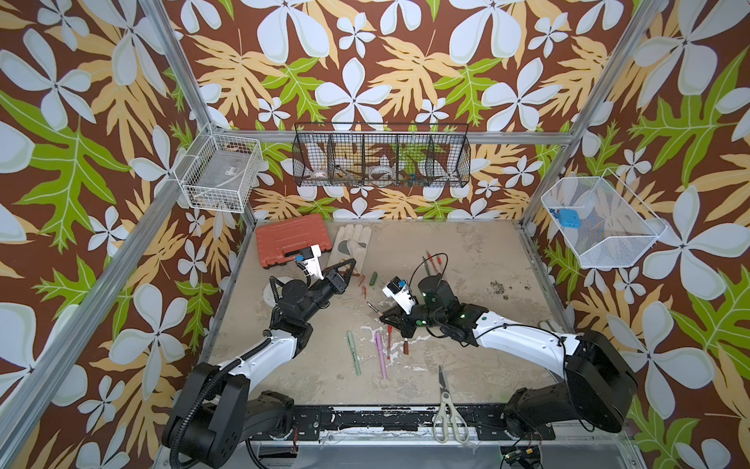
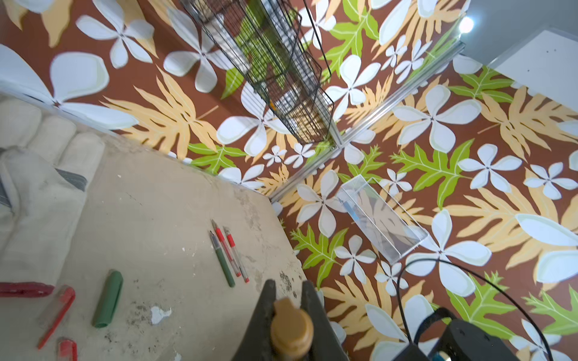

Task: Remove pen caps from pens
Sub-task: Open the pen cap on the pen, then place the pen cap at the center of the table.

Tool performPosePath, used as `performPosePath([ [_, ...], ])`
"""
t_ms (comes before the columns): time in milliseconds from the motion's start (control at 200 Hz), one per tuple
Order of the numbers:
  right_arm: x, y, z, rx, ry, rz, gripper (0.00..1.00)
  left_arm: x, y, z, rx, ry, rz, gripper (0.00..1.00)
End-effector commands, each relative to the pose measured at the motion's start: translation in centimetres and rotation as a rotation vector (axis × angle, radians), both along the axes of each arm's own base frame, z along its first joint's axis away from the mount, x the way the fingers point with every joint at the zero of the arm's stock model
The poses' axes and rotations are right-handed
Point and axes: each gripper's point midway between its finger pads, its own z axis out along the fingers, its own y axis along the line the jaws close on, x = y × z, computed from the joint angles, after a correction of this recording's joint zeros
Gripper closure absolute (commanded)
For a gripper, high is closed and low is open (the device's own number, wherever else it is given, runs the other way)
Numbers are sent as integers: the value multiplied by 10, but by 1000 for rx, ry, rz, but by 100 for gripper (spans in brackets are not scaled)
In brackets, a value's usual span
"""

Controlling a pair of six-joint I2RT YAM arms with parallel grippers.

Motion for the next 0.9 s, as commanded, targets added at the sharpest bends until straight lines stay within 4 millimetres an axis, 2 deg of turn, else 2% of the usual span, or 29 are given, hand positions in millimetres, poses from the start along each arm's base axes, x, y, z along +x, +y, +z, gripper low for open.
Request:
performPosePath([
  [0, 2, -4, 0, -16, 18, -18, 100, 3, 5, 15, 2, -52, 33, 100],
  [130, 17, -16, 8, -54, -41, -125, 100, 7, 7, 5, 26, -12, 52, 100],
  [235, 35, -31, 12, -87, -78, -248, 100, 13, 6, -18, 100, 79, 62, 100],
  [380, 48, -43, 16, -116, -108, -341, 100, 13, 8, -51, 229, 176, 82, 100],
  [596, 66, -62, 10, -142, -89, -448, 100, 15, 6, -86, 393, 253, 94, 100],
  [896, 81, -92, 6, -128, -60, -535, 100, 30, 9, -128, 521, 359, 124, 100],
])
